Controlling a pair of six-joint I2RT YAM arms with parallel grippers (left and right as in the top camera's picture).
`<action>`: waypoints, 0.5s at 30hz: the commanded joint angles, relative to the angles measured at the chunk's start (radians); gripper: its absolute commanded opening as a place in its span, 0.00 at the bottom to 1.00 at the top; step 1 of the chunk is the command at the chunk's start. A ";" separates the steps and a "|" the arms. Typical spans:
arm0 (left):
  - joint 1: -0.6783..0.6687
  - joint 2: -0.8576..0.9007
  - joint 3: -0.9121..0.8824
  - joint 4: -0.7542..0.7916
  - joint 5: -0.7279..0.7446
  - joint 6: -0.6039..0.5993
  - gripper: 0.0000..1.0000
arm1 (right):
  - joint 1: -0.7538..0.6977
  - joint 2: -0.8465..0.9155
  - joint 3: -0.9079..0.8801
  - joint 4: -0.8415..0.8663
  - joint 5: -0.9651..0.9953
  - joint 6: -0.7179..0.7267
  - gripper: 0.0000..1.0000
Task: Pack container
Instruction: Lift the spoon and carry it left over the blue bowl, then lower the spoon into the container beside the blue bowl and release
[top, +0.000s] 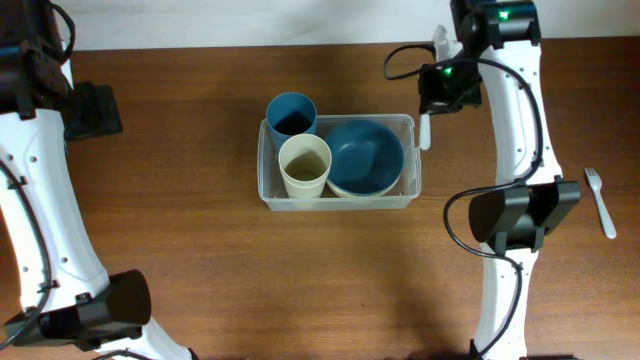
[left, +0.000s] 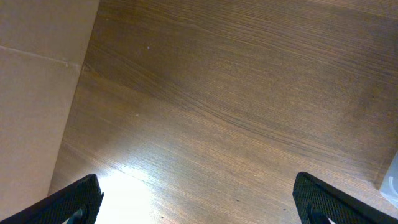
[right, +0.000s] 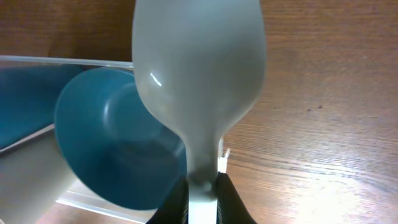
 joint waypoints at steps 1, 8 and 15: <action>0.002 -0.025 0.016 0.002 -0.014 0.002 1.00 | 0.023 -0.016 0.014 -0.006 -0.016 0.023 0.10; 0.002 -0.025 0.016 0.002 -0.014 0.002 1.00 | 0.032 -0.031 0.012 -0.006 -0.019 0.045 0.04; 0.002 -0.025 0.016 0.002 -0.014 0.002 1.00 | 0.032 -0.079 -0.028 -0.006 0.013 0.018 0.04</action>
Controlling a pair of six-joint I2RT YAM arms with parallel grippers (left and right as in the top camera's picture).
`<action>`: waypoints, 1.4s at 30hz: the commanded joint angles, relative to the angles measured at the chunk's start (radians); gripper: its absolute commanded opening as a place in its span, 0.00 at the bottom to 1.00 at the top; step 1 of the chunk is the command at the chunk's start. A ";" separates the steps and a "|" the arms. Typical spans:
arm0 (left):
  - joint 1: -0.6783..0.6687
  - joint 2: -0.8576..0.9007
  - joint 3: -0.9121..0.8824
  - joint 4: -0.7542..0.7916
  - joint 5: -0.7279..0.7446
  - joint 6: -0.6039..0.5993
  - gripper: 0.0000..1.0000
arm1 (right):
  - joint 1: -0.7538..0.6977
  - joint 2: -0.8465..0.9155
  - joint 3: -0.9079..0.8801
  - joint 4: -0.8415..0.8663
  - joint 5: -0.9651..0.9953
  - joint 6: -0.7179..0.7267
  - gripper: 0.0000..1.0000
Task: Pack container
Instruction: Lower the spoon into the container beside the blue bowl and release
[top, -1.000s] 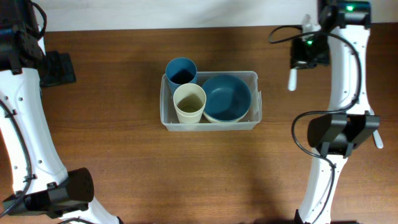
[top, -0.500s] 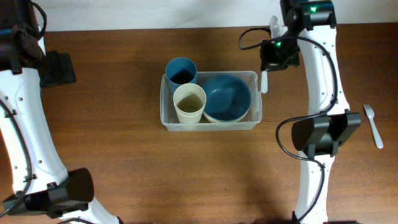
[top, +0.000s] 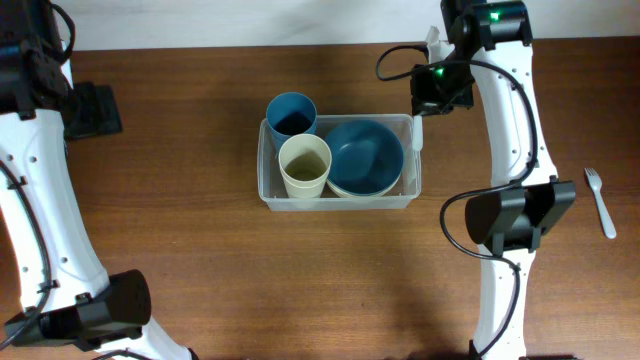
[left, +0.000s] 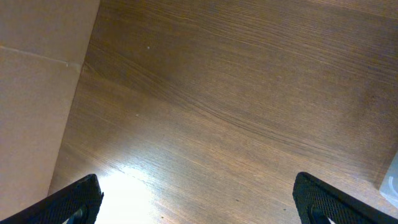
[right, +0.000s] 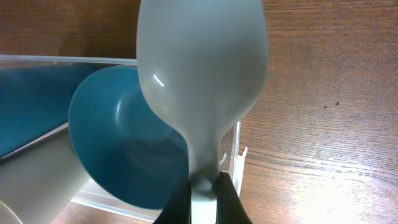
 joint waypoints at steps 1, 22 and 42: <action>0.002 -0.025 0.016 0.002 -0.014 0.002 1.00 | 0.007 -0.081 -0.037 -0.006 0.039 -0.017 0.04; 0.002 -0.025 0.016 0.002 -0.014 0.002 1.00 | 0.008 -0.146 -0.323 -0.006 -0.014 -0.038 0.04; 0.002 -0.025 0.016 0.002 -0.014 0.002 1.00 | 0.040 -0.146 -0.350 0.001 0.021 -0.039 0.13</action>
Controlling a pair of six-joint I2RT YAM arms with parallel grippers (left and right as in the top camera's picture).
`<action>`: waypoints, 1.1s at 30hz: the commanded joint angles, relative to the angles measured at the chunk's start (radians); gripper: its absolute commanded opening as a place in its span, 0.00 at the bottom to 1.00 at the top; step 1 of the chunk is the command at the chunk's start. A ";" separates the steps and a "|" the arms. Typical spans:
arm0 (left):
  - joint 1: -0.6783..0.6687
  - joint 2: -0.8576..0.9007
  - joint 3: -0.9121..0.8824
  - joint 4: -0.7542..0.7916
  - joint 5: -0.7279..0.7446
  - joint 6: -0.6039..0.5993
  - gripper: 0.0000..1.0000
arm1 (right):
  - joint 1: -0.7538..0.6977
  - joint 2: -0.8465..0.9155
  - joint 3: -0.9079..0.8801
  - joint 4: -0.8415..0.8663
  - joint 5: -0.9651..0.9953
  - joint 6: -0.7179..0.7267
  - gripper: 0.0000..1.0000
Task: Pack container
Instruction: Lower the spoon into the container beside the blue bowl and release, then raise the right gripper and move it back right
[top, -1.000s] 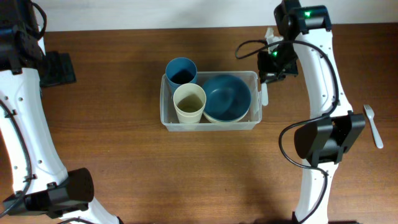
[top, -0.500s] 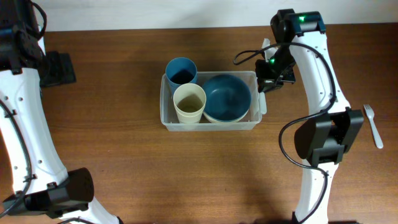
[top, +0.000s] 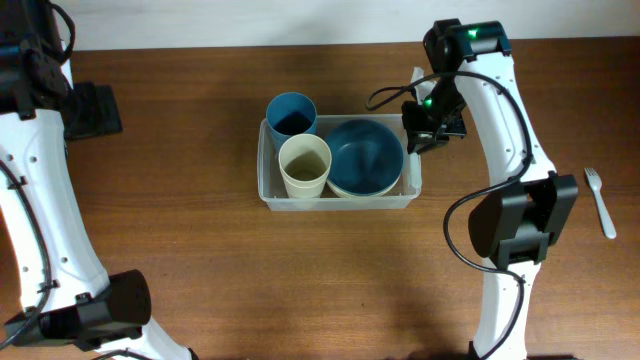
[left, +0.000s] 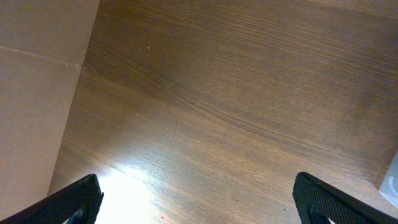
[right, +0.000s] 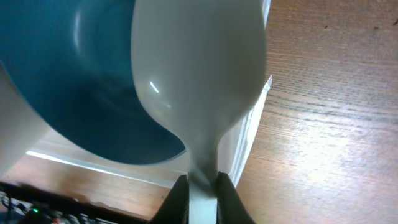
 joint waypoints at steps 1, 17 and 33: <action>0.002 -0.025 0.016 0.002 -0.014 0.002 1.00 | 0.006 -0.040 -0.007 0.001 0.013 0.008 0.13; 0.002 -0.025 0.016 0.002 -0.014 0.002 1.00 | -0.036 -0.040 0.012 0.002 0.148 0.008 0.87; 0.002 -0.025 0.016 0.002 -0.014 0.002 1.00 | -0.529 -0.101 0.270 -0.006 0.153 -0.133 0.99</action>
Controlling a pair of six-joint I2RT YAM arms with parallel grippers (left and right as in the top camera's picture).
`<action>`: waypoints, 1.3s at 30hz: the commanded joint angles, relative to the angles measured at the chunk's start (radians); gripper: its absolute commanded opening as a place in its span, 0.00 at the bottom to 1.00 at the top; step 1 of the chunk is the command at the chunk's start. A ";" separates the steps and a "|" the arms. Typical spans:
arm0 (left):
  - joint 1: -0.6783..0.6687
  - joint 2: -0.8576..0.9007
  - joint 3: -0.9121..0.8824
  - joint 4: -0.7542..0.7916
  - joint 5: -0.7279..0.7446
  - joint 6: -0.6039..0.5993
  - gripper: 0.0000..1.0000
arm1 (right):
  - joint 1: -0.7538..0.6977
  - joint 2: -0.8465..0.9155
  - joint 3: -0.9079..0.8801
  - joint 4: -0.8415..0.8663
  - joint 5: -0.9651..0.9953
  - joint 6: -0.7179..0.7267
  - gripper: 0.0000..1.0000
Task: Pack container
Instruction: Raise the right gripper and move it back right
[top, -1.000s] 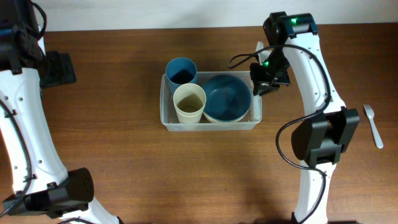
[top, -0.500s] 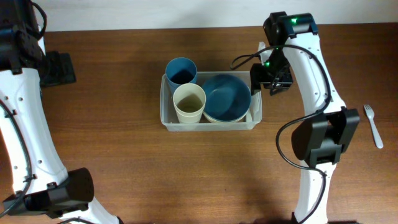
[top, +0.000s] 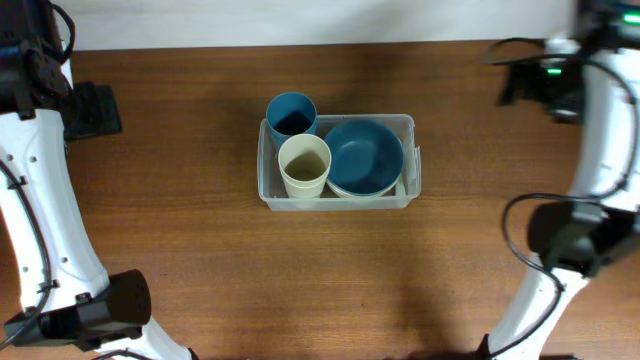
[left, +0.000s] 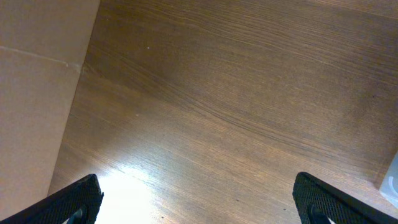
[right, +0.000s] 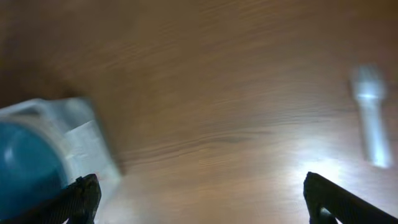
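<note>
The clear container (top: 266, 188) sits mid-table holding a blue cup (top: 291, 114), a cream cup (top: 304, 165) and a blue bowl (top: 363, 156). I cannot make out the white spoon for certain. My right gripper (top: 530, 85) is blurred at the far right, well clear of the container. In the right wrist view the right gripper (right: 205, 199) is open and empty over bare wood, with the container's corner (right: 68, 137) at the left. A blurred white utensil (right: 371, 115), probably the fork, lies at the right. My left gripper (left: 199, 199) is open over bare table at the far left.
The table's back edge and a pale wall run along the top of the overhead view. A tan surface (left: 31, 93) borders the table in the left wrist view. The right arm's links (top: 565, 235) stand over the right side of the table.
My right gripper was shut on the white spoon over the container's right end. Now it is open and empty, away to the right. The left arm has not moved.
My right gripper held the white spoon just outside the container's right wall. It then stood nearer the wall, and later over the bowl's right edge. Now it is open, without the spoon, far to the right. The left arm stayed still throughout.
</note>
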 joint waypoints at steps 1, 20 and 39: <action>0.002 -0.025 0.016 0.002 -0.014 0.002 1.00 | -0.143 -0.046 0.018 -0.006 0.017 -0.103 0.99; 0.001 -0.025 0.016 0.002 -0.014 0.002 1.00 | -0.514 -0.046 -0.332 -0.006 0.224 -0.377 0.99; 0.002 -0.025 0.016 0.002 -0.014 0.002 1.00 | -0.552 -0.040 -0.612 0.303 0.288 -0.526 0.99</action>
